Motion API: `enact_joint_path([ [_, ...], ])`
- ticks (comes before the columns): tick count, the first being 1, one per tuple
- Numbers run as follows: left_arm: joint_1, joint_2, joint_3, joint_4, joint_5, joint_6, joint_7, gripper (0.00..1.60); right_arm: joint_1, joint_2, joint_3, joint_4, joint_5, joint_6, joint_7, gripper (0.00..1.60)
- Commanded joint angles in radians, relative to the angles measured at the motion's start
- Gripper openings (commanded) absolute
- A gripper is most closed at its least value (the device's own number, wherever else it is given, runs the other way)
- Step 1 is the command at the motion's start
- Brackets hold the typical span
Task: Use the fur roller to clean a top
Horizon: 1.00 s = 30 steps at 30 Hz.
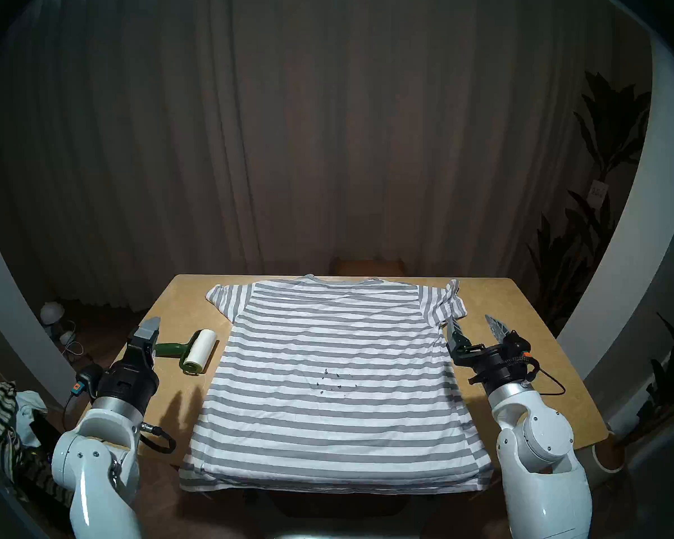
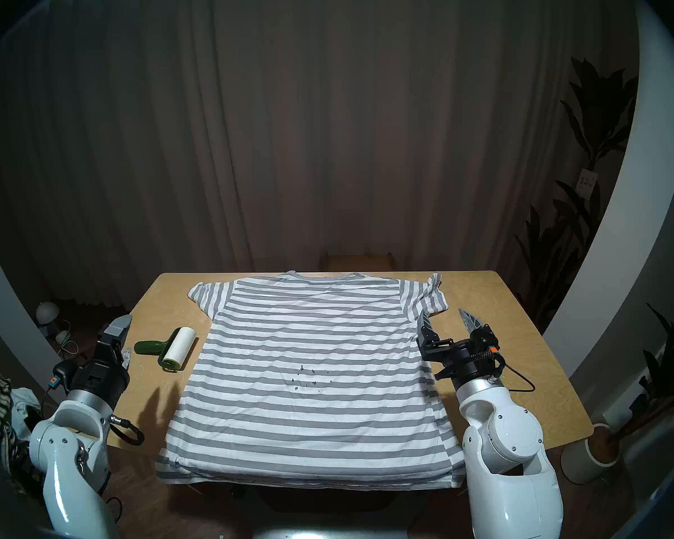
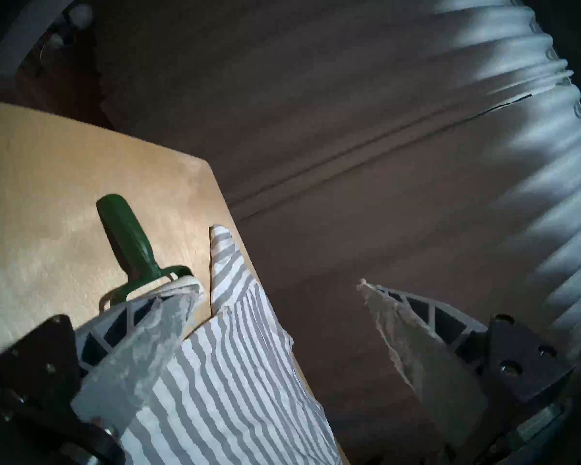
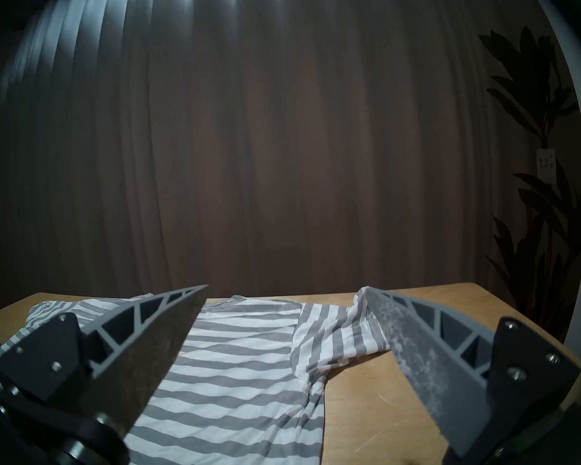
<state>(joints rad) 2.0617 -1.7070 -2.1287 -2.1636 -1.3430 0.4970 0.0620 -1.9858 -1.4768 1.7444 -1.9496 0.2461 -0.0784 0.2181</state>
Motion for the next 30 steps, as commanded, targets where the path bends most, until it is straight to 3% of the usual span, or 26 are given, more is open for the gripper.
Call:
enact_joint_path([
  [1, -0.065, 0.108, -0.077, 0.095, -0.153, 0.127, -0.002, 1.6, -0.025, 0.016, 0.006, -0.058, -0.007, -0.065, 0.031, 1.6],
  [9, -0.118, 0.185, -0.119, 0.195, -0.261, 0.25, 0.008, 1.6, -0.031, -0.017, 0.0, -0.041, -0.051, -0.189, 0.004, 1.6],
  [15, -0.153, 0.207, -0.123, 0.241, -0.316, 0.298, 0.044, 1.6, -0.032, -0.017, -0.004, -0.026, -0.052, -0.23, 0.007, 1.6],
  [17, -0.159, 0.209, -0.12, 0.252, -0.327, 0.306, 0.065, 1.6, -0.037, -0.014, -0.004, -0.005, -0.081, -0.275, 0.002, 1.6],
  [18, -0.162, 0.209, -0.12, 0.256, -0.335, 0.31, 0.072, 1.6, -0.041, -0.018, -0.004, -0.008, -0.056, -0.244, 0.005, 1.6],
  [25, -0.181, 0.209, -0.118, 0.272, -0.349, 0.31, 0.133, 1.6, -0.057, -0.011, -0.002, 0.008, -0.049, -0.221, 0.007, 1.6],
  [29, -0.197, 0.202, -0.115, 0.279, -0.338, 0.283, 0.196, 1.6, -0.055, 0.007, 0.003, 0.015, -0.029, -0.199, 0.029, 1.6],
  [30, -0.205, 0.198, -0.111, 0.273, -0.33, 0.263, 0.252, 1.6, -0.053, 0.006, 0.004, 0.016, -0.029, -0.199, 0.029, 1.6],
])
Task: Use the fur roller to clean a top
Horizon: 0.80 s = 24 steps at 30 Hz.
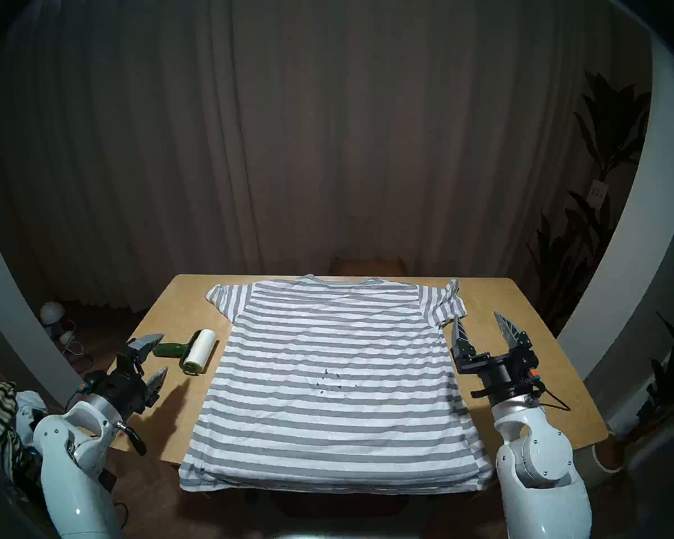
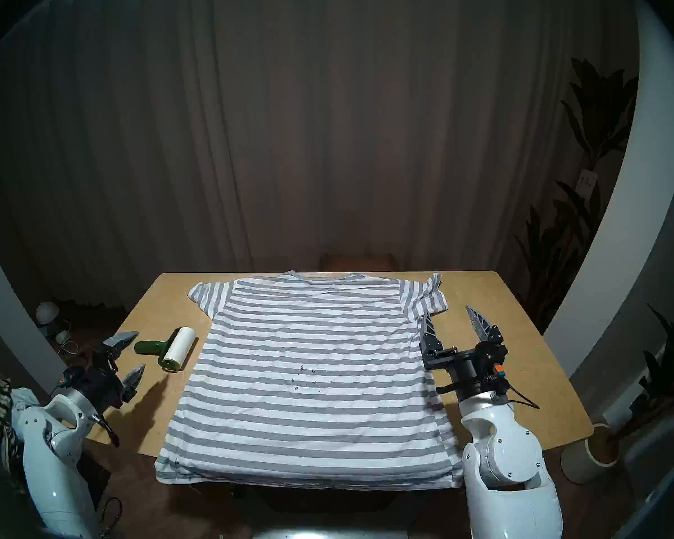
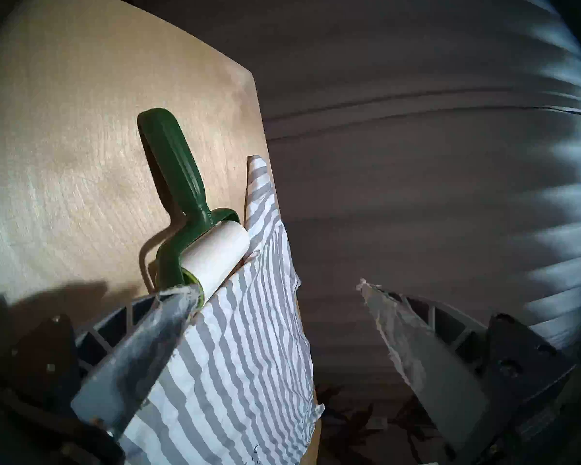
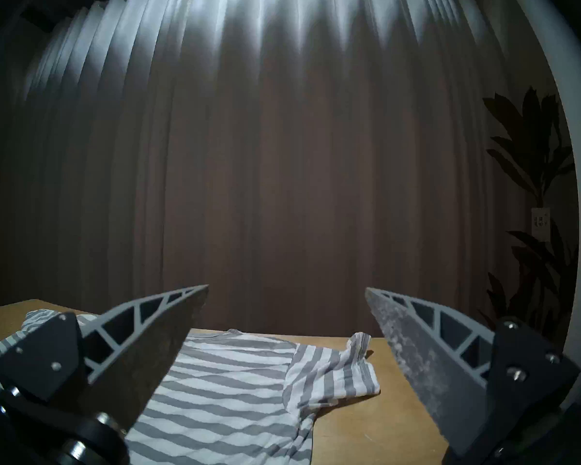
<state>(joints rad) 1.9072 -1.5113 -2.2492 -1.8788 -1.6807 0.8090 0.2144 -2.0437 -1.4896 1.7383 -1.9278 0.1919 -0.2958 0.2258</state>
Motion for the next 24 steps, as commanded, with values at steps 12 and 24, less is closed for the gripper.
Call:
enact_joint_path([
  [12, -0.134, 0.031, 0.043, 0.064, 0.012, -0.093, 0.153, 1.6, 0.013, 0.019, 0.014, 0.001, 0.046, 0.026, 0.038, 1.6],
  [24, -0.189, 0.053, 0.076, 0.155, 0.061, -0.14, 0.129, 1.6, 0.01, 0.011, 0.018, -0.003, 0.047, 0.022, 0.035, 1.6],
])
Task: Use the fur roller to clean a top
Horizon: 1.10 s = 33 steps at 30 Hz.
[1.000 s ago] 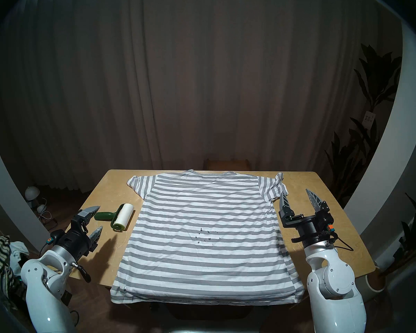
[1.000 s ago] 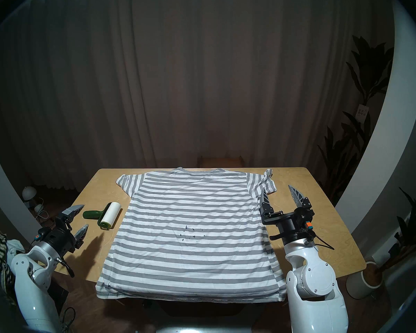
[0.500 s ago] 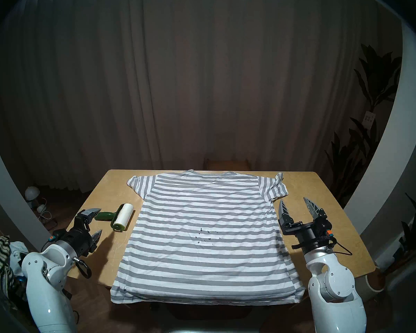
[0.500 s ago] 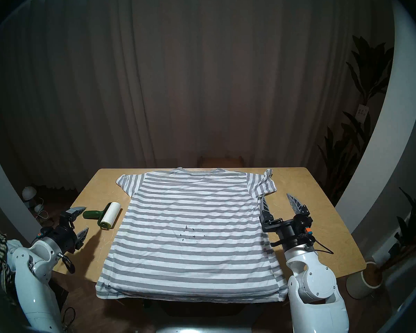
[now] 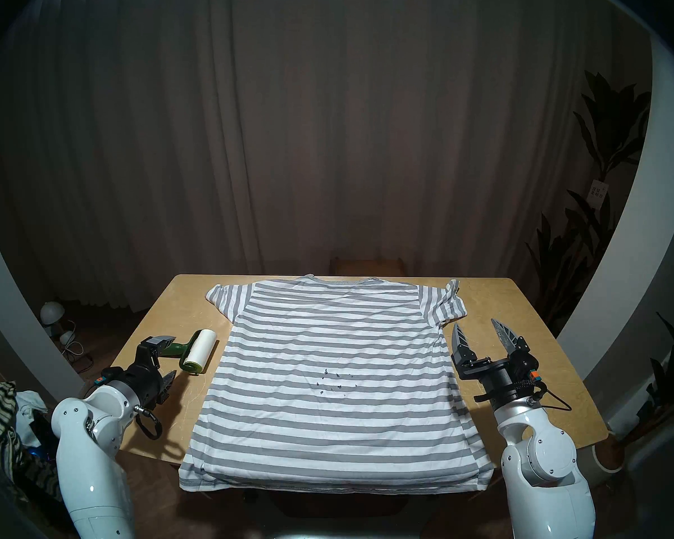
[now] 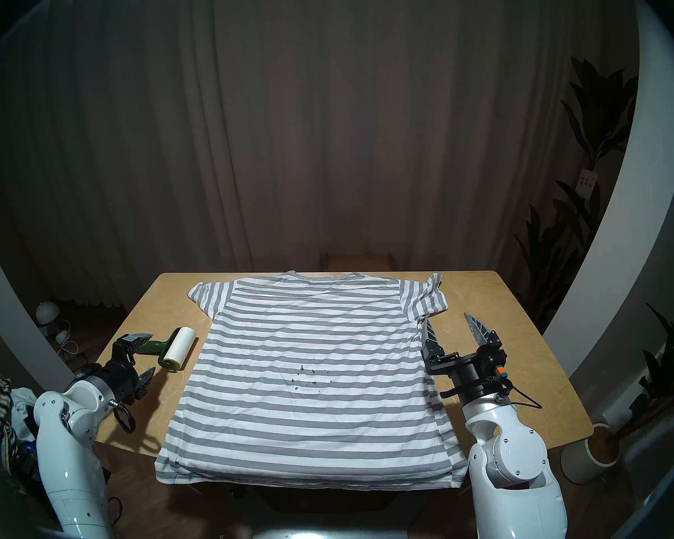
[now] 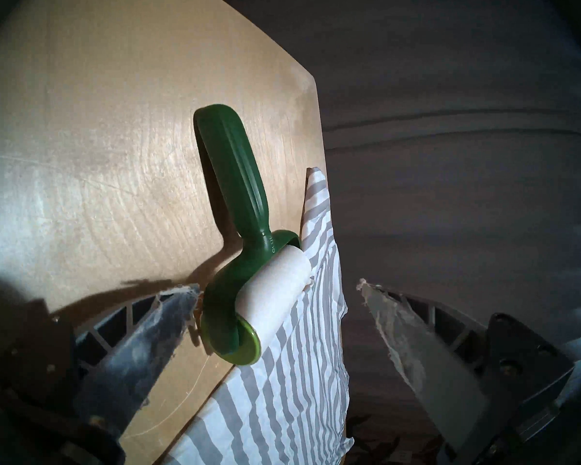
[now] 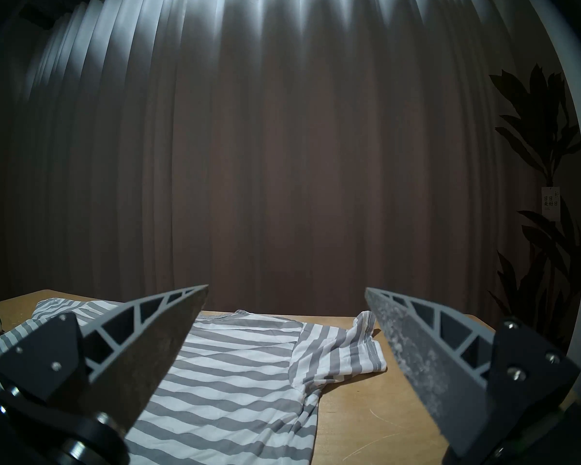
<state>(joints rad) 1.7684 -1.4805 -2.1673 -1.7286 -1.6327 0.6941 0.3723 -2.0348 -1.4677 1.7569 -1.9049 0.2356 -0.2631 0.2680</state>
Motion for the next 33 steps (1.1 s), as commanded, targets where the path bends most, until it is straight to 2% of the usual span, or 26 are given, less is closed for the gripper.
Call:
enact_joint_path([
  [1, -0.05, 0.024, -0.007, 0.008, 0.014, -0.026, -0.032, 1.6, 0.0, -0.012, 0.0, -0.027, 0.002, -0.011, -0.008, 1.6],
  [11, -0.06, 0.026, -0.01, 0.053, 0.03, -0.041, -0.061, 1.6, -0.004, -0.024, -0.006, -0.039, -0.009, -0.013, -0.019, 1.6],
  [33, -0.152, 0.07, 0.033, 0.182, 0.084, -0.078, -0.064, 1.6, -0.014, -0.032, -0.026, -0.056, -0.05, -0.029, -0.055, 1.6],
])
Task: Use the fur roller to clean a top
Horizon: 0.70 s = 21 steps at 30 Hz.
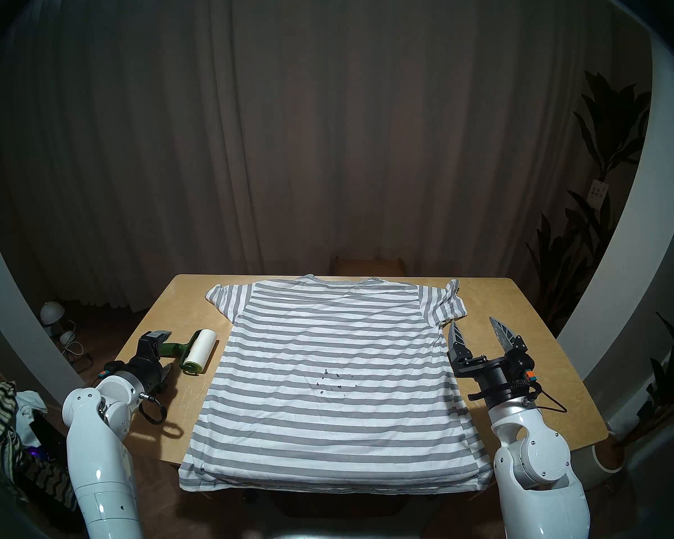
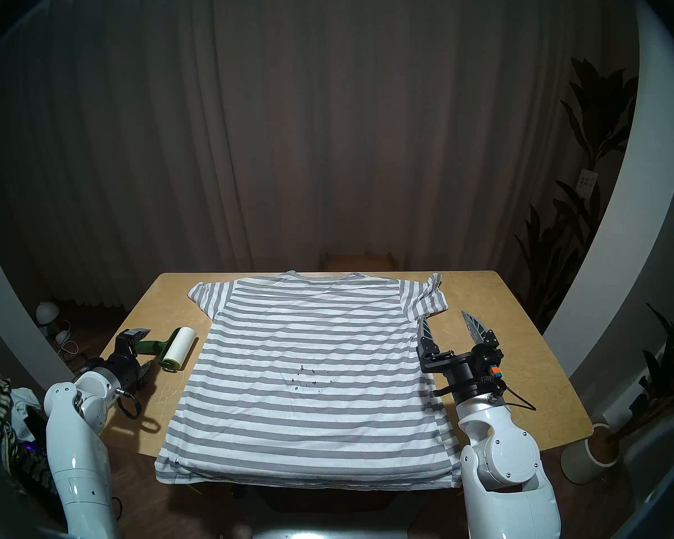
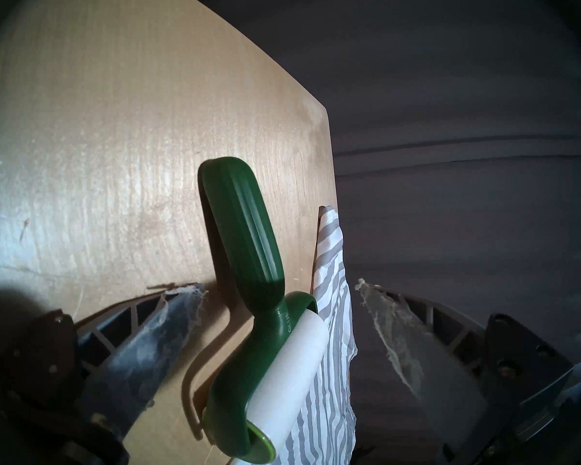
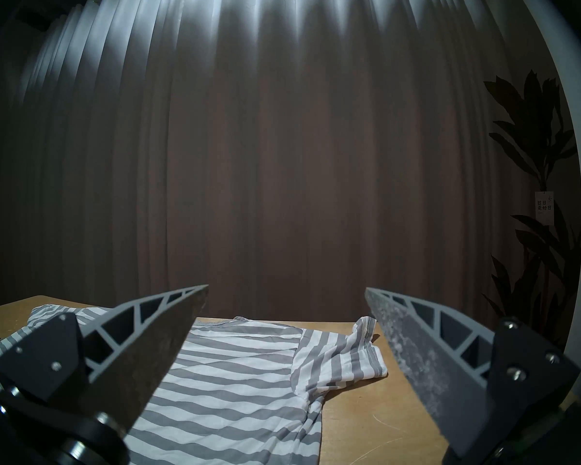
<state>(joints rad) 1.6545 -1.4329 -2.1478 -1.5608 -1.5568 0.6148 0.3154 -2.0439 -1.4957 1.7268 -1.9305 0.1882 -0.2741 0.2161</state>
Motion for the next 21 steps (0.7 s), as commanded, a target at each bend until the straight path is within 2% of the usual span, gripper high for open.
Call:
enact_joint_path([
  [1, -0.043, 0.021, 0.021, 0.017, 0.012, -0.001, -0.007, 1.6, -0.007, -0.005, 0.005, -0.033, -0.004, -0.017, -0.007, 1.6],
  [12, -0.079, 0.012, 0.052, 0.052, 0.03, -0.034, 0.014, 1.6, 0.011, -0.006, 0.015, -0.024, -0.011, -0.022, -0.026, 1.6],
  [21, -0.081, -0.003, 0.062, 0.06, 0.037, -0.061, 0.037, 1.6, 0.022, -0.003, 0.022, -0.02, -0.008, -0.018, -0.028, 1.6],
])
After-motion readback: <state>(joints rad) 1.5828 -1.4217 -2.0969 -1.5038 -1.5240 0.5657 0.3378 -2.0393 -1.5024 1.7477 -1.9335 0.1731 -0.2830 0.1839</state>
